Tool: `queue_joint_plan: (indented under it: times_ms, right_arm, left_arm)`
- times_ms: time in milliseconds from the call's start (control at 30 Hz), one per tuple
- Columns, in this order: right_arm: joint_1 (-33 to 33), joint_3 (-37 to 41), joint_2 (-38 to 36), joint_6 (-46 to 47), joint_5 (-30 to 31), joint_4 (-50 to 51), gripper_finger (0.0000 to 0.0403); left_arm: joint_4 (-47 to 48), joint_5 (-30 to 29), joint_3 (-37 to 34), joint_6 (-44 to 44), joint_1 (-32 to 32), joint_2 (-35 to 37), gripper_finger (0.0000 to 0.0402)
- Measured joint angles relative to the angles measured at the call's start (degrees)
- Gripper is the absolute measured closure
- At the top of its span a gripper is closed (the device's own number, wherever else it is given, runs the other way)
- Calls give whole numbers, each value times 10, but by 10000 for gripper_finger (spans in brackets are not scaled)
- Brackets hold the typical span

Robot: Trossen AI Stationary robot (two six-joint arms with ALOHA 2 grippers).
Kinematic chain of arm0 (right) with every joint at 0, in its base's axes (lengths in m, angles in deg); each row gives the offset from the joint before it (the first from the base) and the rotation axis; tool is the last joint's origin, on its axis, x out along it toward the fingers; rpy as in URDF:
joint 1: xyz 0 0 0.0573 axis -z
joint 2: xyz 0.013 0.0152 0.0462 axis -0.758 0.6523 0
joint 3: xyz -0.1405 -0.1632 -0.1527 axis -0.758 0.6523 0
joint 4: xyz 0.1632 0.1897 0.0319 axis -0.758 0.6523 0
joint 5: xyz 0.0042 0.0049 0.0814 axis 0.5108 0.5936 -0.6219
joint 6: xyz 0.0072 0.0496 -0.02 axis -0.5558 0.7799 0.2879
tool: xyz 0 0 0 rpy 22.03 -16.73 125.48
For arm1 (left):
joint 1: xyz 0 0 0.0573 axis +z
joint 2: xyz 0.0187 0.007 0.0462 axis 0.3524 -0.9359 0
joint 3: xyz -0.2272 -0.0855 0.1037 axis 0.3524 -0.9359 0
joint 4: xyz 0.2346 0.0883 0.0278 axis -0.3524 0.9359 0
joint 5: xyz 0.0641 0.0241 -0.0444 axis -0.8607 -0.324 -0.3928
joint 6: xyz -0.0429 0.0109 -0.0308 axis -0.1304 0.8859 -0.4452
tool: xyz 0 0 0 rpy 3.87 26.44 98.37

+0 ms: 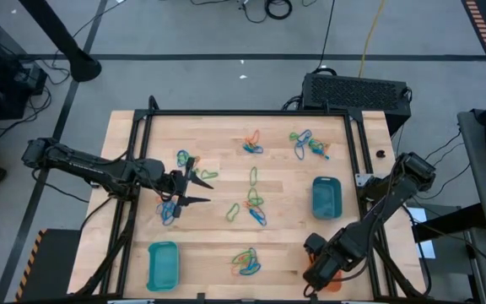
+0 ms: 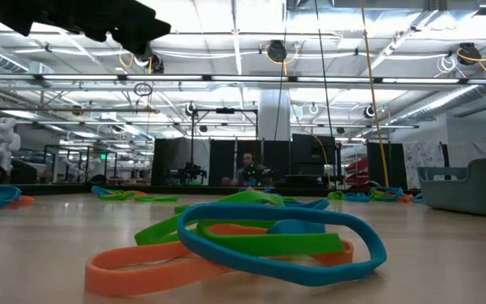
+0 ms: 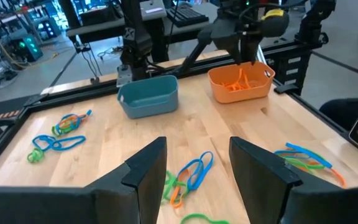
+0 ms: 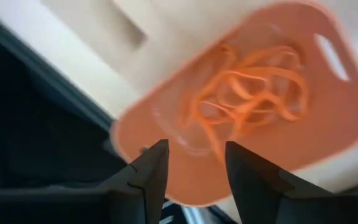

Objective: Sort rubber bands into baskets
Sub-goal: Put the orange rubber band into the orange bin

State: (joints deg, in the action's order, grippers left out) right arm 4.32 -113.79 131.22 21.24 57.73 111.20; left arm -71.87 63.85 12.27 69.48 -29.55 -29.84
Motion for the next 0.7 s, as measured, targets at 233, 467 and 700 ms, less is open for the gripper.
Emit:
queue_joint_plan:
  times_ms: [233, 467, 700]
  right_arm:
    - [31, -42, 0, -34, 29, -31, 252]
    - [65, -50, 1, -201, 116, -172, 252]
    - [126, -50, 67, -432, 102, -346, 252]
  left_arm:
    - [12, 3, 0, 0, -3, 0, 219]
    - [32, 4, 0, 0, -3, 0, 219]
    - [53, 4, 0, 0, -3, 0, 219]
